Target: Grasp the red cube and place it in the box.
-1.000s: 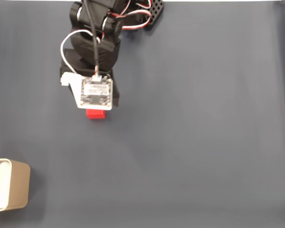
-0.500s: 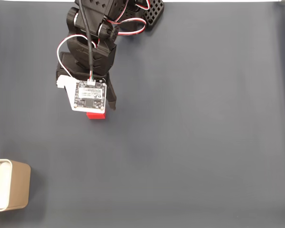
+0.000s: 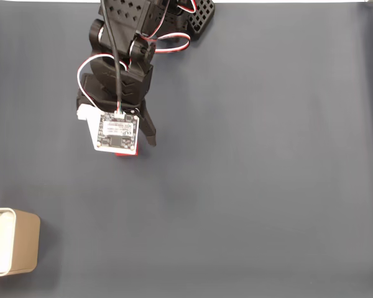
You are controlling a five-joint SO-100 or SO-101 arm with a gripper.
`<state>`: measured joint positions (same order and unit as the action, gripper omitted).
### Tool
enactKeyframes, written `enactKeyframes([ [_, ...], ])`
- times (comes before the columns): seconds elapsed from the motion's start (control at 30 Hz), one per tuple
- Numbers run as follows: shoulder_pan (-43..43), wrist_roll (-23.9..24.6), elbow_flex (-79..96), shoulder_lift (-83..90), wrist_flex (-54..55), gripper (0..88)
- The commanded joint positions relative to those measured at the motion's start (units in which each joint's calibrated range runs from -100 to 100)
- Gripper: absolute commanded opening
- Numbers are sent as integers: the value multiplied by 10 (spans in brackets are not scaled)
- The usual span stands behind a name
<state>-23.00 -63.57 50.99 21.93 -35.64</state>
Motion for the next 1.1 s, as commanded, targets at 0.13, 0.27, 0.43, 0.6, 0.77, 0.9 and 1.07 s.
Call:
enactKeyframes([
  [0.13, 10, 8, -12, -10, 15, 336],
  [0.27, 15, 10, -13, -13, 15, 336],
  [0.43, 23, 15, -15, -15, 15, 337],
  [0.6, 31, 18, -16, -14, 10, 337],
  [0.77, 38, 21, -16, -12, 9, 338],
  [0.9, 39, 22, -17, -13, 9, 338],
  [1.07, 39, 21, -18, -16, 9, 338],
])
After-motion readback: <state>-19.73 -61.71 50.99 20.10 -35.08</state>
